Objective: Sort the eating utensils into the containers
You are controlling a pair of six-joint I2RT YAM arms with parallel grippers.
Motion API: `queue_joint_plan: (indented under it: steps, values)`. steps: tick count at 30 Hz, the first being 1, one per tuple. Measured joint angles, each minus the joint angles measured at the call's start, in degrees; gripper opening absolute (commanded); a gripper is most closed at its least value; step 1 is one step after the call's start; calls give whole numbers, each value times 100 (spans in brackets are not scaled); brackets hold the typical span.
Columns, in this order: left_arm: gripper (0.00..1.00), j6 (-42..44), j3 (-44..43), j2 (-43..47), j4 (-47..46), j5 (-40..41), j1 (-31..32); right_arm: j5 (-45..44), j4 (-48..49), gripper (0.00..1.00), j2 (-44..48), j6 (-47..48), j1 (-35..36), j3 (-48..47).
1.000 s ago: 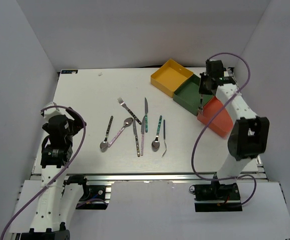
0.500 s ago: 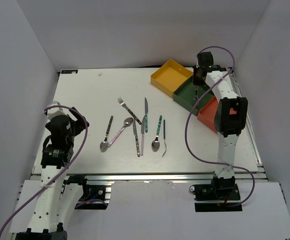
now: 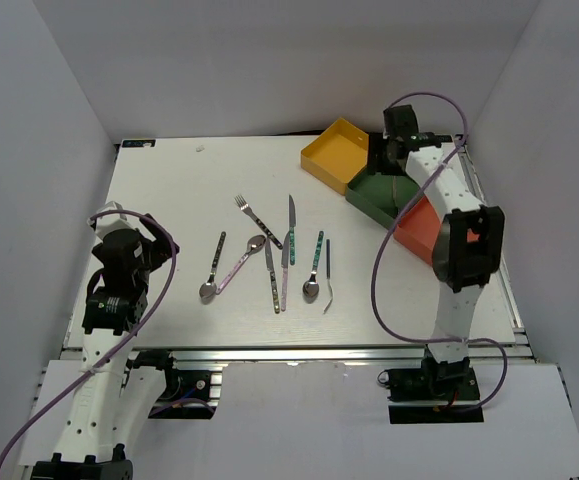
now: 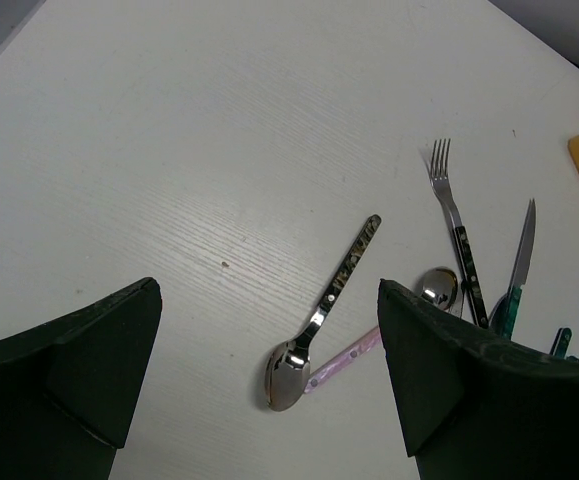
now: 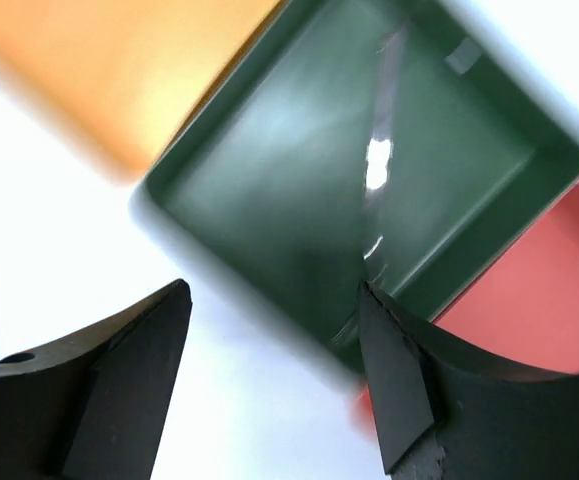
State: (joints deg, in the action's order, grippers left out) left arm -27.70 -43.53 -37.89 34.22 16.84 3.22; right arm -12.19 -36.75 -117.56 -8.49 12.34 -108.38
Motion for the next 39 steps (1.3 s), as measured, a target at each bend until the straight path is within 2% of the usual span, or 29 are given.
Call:
queue_joint_plan:
  steps: [3,6,9,12,17,19,23,27,35,39]
  values:
    - [98,0,0,2,2,31,0,-210,184,69,1060,-415,750,1178]
    - [98,-4,0,0,4,55,0,-337,299,58,1773,-966,1672,2192]
    - [98,-13,0,-4,4,72,0,-369,463,52,1825,-1355,2426,2870]
    - [98,-22,0,-4,4,76,0,-422,476,48,1526,-1679,2723,3283]
    - [98,-24,0,-2,4,101,0,-540,516,39,1064,-2020,2883,3504]
    - [98,-24,0,-4,4,109,2,-566,542,32,1058,-2100,2900,3600]
    - [98,-24,0,-4,4,111,4,-564,664,22,1021,-2175,2905,3738]
    - [98,-24,0,-15,4,114,17,-570,846,0,931,-2234,2905,3755]
    - [98,-24,0,-20,4,114,28,-758,590,0,1152,-2059,2833,3683]
    - [98,-26,0,-11,4,114,35,-732,431,0,1405,-1526,2229,3051]
